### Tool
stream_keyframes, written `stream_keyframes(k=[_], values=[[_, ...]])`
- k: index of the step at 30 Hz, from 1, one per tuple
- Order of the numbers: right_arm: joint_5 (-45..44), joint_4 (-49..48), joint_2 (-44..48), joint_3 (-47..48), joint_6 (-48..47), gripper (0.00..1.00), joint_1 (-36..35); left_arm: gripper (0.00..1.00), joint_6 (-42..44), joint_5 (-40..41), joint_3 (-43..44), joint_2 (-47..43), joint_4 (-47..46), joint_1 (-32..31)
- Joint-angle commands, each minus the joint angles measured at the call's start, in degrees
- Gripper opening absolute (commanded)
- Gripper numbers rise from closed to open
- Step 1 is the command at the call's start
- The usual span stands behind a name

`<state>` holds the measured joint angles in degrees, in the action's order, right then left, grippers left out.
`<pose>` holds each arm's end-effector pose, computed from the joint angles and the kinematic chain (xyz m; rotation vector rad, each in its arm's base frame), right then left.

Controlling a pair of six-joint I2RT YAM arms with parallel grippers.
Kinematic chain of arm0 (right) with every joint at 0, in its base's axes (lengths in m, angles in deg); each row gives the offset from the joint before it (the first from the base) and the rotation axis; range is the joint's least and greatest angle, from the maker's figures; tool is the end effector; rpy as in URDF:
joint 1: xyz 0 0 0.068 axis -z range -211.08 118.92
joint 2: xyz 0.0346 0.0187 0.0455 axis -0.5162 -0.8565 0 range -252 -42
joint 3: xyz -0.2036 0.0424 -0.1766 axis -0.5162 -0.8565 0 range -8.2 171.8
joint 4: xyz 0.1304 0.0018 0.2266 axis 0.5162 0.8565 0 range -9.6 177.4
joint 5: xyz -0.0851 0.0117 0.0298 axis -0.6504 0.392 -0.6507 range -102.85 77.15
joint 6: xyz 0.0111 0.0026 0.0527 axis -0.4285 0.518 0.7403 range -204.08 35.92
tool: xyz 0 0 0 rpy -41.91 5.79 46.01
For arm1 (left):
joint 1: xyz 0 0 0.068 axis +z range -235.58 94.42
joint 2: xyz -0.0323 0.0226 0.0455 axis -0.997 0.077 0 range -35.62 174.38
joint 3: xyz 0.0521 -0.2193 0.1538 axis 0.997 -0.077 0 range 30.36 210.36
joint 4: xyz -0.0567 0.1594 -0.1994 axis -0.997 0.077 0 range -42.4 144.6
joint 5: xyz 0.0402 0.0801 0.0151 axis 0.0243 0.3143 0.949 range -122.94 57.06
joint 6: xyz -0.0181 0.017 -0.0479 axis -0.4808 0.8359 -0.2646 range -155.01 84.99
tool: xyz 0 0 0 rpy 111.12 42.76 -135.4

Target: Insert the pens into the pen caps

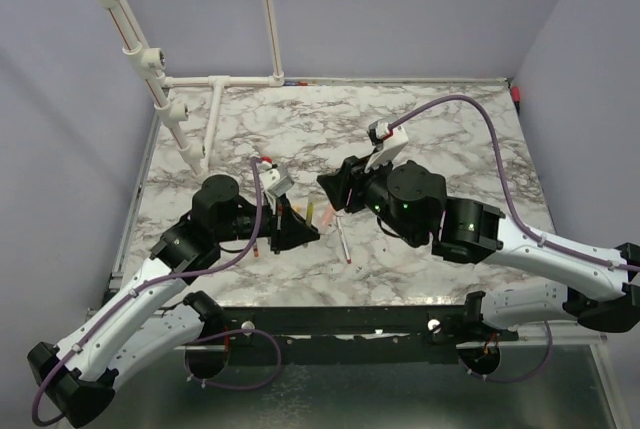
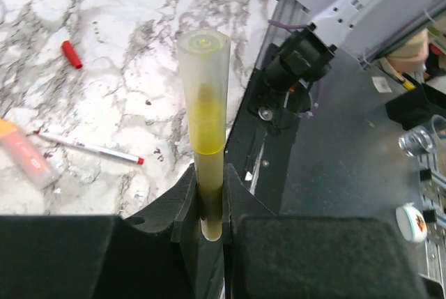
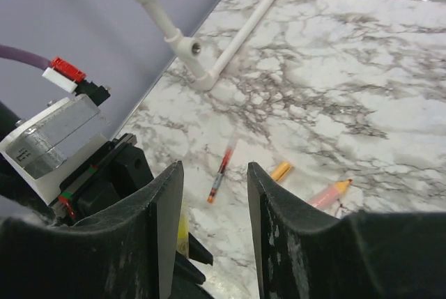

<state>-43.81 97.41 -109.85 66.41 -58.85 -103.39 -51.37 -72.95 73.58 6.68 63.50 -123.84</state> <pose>0.0963 0.2418 0.4279 -0.3264 1.7585 0.7765 0.1166 -0.1211 0.3289 0.8821 1.7644 -1.2836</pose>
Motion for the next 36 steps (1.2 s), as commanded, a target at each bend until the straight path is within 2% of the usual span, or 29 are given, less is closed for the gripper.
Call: stream_keyframes(k=[1,6,12,14,23,36], values=[[-11.2,7.1,0.82,2.29,-1.34,0.47,-0.04,0.0,-5.43,11.65,-1.14,-0.28,1.1,0.2],[-17.69,13.43,1.26,1.25,1.35,0.5,-0.05,0.0,-16.59,26.85,-3.52,1.51,2.79,0.25],[-18.11,17.55,1.96,-2.53,4.7,0.53,0.14,0.0,-26.01,43.6,-5.48,4.98,8.23,0.23],[-17.27,18.61,1.81,-3.65,6.06,0.53,0.44,0.0,-27.71,46.95,-5.83,6.55,9.1,0.2],[-11.02,20.37,0.1,-7.49,8.08,0.55,2.19,0.0,-30.4,54.56,-4.13,18.46,9.15,0.2],[-6.83,21.33,0.25,-10.97,8.07,0.57,3.19,0.01,-28.61,58.74,-2.03,32.31,9.23,0.44]])
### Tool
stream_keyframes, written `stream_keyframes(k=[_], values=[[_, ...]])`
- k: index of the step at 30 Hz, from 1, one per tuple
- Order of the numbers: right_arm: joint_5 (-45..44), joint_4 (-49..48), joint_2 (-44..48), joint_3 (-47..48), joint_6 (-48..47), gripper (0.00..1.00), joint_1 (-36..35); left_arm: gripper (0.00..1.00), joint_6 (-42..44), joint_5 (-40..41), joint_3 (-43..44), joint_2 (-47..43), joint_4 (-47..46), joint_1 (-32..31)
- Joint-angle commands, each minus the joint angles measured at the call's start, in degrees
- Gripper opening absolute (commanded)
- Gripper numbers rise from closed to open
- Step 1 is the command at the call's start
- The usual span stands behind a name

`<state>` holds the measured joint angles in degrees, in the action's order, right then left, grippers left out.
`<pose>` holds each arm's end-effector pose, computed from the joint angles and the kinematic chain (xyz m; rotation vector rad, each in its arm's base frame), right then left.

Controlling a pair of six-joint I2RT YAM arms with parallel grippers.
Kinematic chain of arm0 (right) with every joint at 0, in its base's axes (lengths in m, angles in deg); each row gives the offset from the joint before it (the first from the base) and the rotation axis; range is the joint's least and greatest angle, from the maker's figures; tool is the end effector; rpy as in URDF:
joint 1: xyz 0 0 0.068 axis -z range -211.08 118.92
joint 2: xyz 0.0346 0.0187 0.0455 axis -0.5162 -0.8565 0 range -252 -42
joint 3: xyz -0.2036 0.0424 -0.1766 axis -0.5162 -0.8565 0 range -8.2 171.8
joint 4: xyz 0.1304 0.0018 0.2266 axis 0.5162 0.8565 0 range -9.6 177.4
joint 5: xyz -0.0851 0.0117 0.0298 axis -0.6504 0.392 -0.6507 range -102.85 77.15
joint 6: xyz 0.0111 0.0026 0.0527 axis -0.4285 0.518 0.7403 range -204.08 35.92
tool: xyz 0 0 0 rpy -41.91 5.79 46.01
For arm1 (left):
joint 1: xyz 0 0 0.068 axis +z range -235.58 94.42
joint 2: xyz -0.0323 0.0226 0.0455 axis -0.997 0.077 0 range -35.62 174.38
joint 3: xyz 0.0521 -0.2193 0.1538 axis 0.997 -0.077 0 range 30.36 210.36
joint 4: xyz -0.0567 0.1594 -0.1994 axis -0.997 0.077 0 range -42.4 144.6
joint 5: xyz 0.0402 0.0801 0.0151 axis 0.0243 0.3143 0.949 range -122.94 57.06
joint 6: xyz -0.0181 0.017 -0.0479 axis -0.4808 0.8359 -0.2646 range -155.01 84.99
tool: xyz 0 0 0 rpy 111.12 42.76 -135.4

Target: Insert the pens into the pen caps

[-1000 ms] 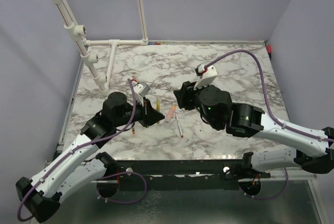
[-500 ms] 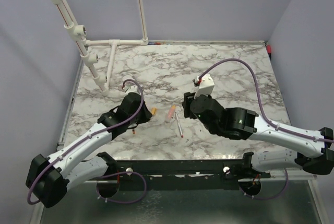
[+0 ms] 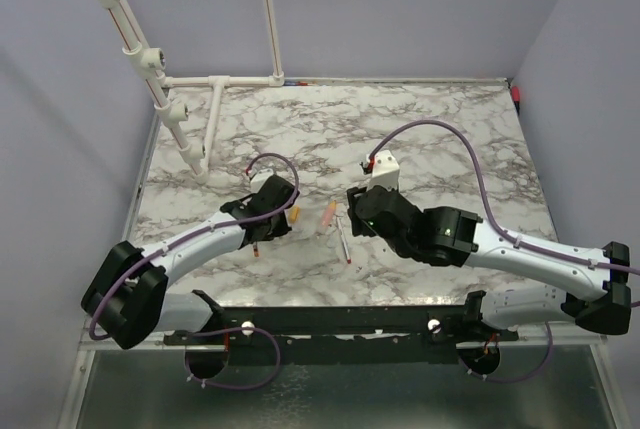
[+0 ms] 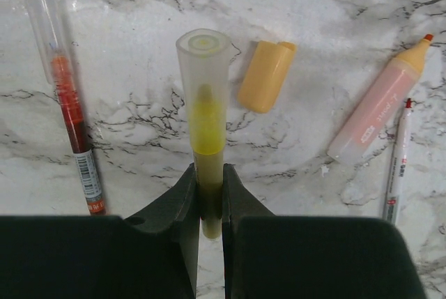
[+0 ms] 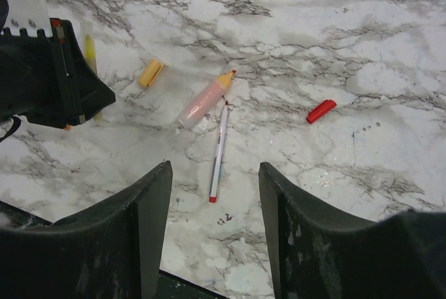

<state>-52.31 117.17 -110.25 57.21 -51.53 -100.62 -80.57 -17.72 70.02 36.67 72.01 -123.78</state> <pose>0.1078 0.2246 0.3418 -0.3255 2.0733 0.2903 0.1923 -0.1394 0.1925 -0.2623 2.5187 -0.2480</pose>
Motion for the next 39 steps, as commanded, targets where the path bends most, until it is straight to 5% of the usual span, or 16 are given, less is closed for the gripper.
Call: stream_keyframes(k=[1,14,25,39], values=[[1.81,1.47,0.66,-2.03,0.82,0.57,0.45,0.03,0.18,3.76,1.41,2.97,0.73,0.4],[2.88,1.28,0.71,-3.96,0.63,0.57,0.72,0.13,-4.23,4.53,-0.48,6.09,2.32,0.97],[3.54,1.61,-0.05,-2.76,-0.63,0.59,0.98,0.33,-6.41,7.65,0.14,3.15,6.1,1.65],[13.86,0.55,-2.37,-4.57,-1.05,0.63,5.43,0.36,2.11,3.24,6.38,-3.27,6.55,1.8]])
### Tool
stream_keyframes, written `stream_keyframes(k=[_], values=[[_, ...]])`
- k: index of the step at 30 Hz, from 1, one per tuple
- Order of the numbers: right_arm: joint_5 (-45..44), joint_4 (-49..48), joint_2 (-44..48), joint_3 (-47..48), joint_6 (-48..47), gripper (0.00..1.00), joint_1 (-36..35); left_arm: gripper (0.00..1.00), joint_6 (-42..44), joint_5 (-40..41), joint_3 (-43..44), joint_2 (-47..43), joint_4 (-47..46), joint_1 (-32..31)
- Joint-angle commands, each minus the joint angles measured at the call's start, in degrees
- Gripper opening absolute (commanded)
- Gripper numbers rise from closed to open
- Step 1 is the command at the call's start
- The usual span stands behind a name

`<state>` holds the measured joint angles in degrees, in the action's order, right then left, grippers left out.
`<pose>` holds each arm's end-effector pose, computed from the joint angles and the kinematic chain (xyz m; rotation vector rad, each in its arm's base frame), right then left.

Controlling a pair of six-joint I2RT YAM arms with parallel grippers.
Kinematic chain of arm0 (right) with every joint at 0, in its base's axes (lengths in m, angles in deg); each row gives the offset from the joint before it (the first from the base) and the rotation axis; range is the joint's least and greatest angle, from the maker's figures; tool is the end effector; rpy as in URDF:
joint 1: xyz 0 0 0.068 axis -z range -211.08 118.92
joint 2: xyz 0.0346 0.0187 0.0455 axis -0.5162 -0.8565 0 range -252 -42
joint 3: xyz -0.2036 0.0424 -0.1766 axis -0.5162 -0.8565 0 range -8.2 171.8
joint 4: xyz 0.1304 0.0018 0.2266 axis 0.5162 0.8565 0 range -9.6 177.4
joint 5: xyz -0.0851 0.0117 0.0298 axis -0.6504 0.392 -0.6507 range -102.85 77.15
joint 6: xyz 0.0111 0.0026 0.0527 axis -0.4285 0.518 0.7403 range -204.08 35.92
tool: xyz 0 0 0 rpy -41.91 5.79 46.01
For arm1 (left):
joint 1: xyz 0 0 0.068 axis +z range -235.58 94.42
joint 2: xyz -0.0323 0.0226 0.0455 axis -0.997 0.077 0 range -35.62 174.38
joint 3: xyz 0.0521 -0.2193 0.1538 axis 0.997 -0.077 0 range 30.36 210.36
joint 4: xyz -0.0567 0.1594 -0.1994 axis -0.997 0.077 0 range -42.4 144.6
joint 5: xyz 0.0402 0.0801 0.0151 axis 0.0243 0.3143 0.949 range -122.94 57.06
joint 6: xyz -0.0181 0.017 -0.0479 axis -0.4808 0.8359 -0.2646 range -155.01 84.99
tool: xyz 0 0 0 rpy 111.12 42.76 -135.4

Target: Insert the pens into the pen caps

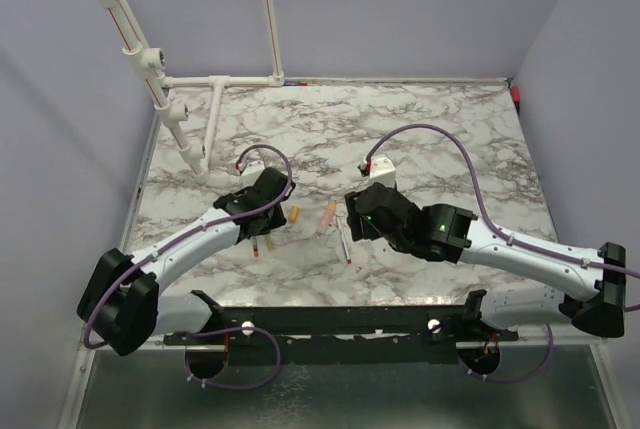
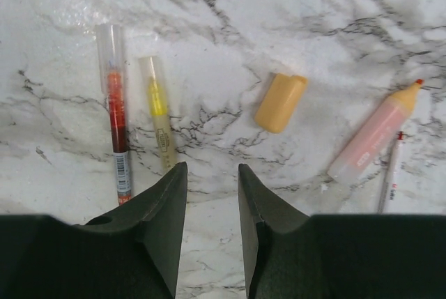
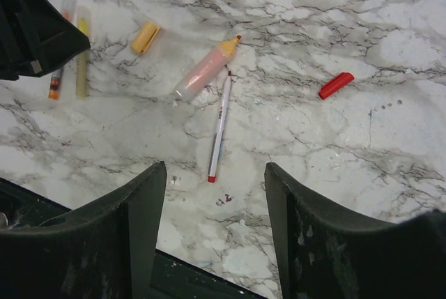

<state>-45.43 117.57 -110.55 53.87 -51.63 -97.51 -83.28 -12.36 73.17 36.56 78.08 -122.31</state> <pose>0.1171 0.2206 0.3194 -0.3781 2.1747 0.2959 0.1967 -0.1311 0.2042 -0.3753 2.4902 -0.1210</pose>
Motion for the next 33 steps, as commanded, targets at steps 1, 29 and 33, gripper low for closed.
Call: stream_keyframes(k=[1,29,33], values=[[8.7,-0.08,-2.86,-1.5,-0.98,0.63,3.1,0.37,6.07,-2.72,3.82,-3.87,0.49,0.34],[22.43,-8.47,-29.57,3.64,-1.68,0.55,13.11,0.65,23.44,-11.35,-3.32,-24.84,-10.09,0.39],[21.73,-8.26,-33.37,6.06,-2.14,0.5,13.64,0.65,23.88,-9.65,-3.3,-25.77,-9.92,0.34]])
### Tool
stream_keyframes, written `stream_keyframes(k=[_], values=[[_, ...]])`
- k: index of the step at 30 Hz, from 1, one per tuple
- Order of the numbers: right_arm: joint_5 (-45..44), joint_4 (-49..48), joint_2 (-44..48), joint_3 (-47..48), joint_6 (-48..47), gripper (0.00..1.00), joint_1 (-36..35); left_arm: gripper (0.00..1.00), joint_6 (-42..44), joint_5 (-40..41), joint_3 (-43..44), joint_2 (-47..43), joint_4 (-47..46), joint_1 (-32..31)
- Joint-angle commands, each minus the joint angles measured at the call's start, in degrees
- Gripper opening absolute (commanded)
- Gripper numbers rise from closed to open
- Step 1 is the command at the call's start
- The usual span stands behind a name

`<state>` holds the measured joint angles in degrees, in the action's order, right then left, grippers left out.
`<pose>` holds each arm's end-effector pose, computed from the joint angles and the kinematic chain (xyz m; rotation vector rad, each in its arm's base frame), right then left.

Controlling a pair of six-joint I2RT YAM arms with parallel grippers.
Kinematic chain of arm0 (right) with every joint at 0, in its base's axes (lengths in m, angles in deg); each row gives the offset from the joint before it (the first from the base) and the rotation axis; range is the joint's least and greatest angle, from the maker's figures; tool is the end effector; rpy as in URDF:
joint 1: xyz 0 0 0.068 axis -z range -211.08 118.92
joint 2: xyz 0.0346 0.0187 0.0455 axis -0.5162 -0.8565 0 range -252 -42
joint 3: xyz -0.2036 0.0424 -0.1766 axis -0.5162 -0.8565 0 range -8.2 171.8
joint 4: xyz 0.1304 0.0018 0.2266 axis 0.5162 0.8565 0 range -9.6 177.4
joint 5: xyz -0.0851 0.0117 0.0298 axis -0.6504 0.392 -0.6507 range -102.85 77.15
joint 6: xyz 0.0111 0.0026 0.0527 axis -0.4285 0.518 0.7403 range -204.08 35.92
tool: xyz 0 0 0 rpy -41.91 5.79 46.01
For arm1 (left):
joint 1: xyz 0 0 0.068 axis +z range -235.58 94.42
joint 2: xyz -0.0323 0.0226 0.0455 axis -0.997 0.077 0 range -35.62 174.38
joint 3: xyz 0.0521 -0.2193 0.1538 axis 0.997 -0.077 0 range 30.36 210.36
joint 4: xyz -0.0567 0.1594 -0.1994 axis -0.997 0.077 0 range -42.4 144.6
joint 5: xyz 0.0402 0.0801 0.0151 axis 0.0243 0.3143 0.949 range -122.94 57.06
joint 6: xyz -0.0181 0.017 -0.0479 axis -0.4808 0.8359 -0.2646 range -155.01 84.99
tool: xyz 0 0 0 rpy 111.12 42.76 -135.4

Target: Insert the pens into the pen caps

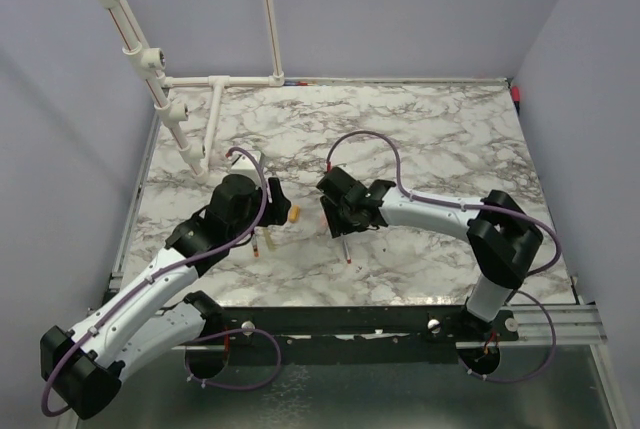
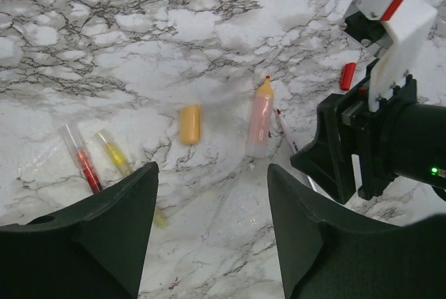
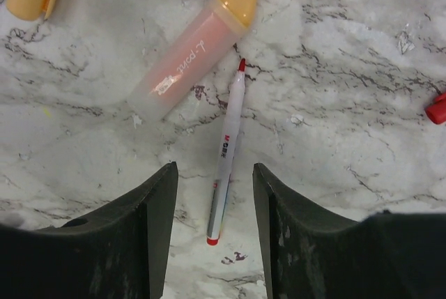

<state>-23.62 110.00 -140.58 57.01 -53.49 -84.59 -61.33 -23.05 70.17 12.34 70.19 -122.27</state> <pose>0.2114 0.2747 0.1928 -0.4692 2.6168 0.2416 0.1544 -0.1074 0.2785 0.0881 2.1332 -0.4764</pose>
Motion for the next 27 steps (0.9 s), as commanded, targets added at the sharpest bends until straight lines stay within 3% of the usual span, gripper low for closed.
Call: stream_keyframes(k=[1,20,27], values=[[-0.42,-0.43,-4.23,3.58,-0.46,0.48,0.82,0.65,1.89,0.87,-0.32,-1.56,-1.95,0.26],[-3.31,1.46,-12.2,7.03,-1.47,0.33,1.83,0.65,1.62,1.52,-0.94,-3.14,-0.6,0.31],[-4.64,2.28,-12.71,6.04,-1.5,0.18,1.77,0.65,1.62,2.14,-0.94,-3.47,-0.29,0.31]])
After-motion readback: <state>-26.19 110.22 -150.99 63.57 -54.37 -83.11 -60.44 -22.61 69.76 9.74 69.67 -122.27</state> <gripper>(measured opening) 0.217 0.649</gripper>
